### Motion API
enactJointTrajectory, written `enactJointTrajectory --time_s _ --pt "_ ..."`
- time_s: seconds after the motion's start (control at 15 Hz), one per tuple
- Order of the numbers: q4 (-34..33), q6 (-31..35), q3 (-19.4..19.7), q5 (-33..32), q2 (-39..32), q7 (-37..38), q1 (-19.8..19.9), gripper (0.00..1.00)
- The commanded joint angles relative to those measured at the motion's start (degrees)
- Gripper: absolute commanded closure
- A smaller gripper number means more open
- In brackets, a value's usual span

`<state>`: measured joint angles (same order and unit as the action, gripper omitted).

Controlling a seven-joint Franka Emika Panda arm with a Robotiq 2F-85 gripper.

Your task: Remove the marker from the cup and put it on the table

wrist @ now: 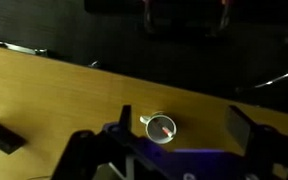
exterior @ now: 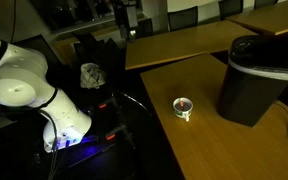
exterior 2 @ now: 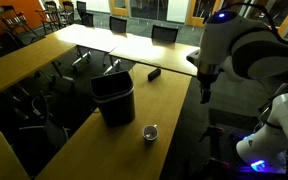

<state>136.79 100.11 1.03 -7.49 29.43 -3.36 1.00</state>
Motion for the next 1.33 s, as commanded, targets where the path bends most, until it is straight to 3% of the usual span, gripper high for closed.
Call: enactJointTrajectory --time_s 0.0,0.73,1.07,1.27 --pt "-0.12 -0.14 0.16 -0.06 -0.03 0.08 -0.21 0.0" --pt "-0.12 -0.14 0.16 -0.06 -0.03 0.08 -0.21 0.0" --pt "0.27 8.42 0.93 3.79 -8.47 13.03 2.8 0.0" --pt "0.23 19.27 1.71 6.67 -18.01 19.13 4.25 0.0"
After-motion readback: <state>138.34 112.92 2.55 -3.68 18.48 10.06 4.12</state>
